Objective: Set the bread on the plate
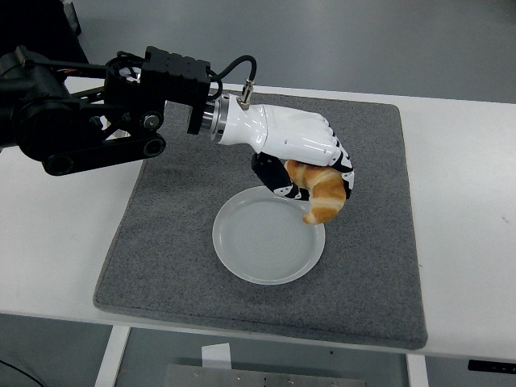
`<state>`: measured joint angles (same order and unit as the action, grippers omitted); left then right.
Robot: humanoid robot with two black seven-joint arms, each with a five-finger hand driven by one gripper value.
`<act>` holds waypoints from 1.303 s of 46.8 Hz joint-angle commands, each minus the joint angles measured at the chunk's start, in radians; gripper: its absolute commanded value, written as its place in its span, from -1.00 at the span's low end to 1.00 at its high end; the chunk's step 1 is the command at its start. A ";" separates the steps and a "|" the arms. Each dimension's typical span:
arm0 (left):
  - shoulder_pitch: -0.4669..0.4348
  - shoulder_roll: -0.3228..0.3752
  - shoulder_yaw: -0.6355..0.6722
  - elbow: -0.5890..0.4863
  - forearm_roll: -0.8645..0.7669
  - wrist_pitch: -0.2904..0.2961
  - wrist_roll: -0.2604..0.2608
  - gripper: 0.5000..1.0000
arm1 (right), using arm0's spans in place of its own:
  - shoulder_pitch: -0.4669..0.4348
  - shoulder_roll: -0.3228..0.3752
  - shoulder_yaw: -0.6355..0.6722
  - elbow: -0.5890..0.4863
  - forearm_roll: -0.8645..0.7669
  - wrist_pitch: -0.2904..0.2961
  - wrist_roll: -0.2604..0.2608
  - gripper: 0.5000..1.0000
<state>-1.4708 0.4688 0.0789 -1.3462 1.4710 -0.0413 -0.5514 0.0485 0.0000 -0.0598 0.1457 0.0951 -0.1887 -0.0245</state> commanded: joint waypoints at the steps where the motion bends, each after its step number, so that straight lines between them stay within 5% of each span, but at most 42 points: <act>1: 0.020 0.005 0.007 0.001 0.035 0.000 -0.015 -1.00 | 0.001 0.000 0.000 0.000 0.000 0.000 0.000 0.82; 23: 0.161 0.001 0.036 0.065 0.255 0.069 -0.027 -1.00 | 0.001 0.000 0.000 0.000 0.000 0.000 0.000 0.81; 61: 0.247 -0.053 0.038 0.176 0.288 0.121 -0.016 -1.00 | -0.001 0.000 0.000 0.000 0.000 0.000 0.000 0.81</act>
<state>-1.2269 0.4170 0.1157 -1.1786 1.7596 0.0782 -0.5681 0.0493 0.0000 -0.0598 0.1457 0.0951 -0.1887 -0.0244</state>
